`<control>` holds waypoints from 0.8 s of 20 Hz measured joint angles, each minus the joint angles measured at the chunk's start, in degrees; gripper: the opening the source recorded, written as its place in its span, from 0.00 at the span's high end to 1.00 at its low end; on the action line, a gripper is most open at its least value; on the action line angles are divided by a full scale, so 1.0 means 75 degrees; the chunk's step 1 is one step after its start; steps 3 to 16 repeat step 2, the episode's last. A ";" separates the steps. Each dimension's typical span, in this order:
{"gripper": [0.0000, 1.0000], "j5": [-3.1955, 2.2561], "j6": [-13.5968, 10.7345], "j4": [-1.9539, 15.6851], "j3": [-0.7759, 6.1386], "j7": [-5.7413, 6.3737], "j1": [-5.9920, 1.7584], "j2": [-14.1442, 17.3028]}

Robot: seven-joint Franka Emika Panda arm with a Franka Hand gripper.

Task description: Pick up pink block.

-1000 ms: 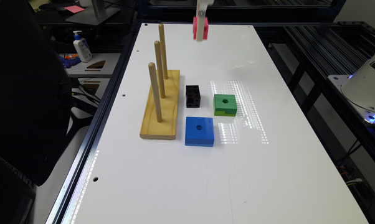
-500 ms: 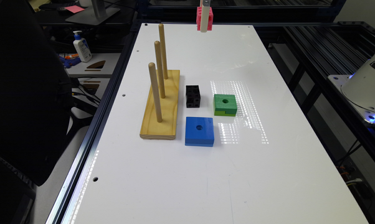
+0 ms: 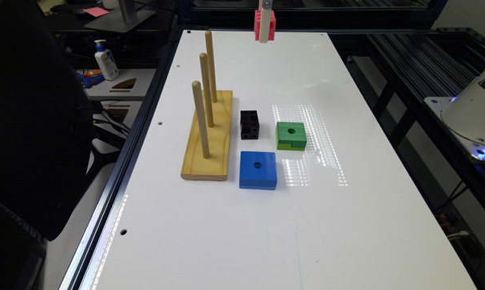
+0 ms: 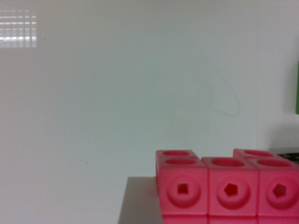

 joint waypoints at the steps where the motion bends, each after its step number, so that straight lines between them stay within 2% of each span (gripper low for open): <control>1: 1.00 0.0000 0.0000 0.0000 0.0000 0.0000 0.0000 0.0000; 16: 1.00 0.0000 0.0000 0.0000 0.0000 0.0000 0.0000 0.0000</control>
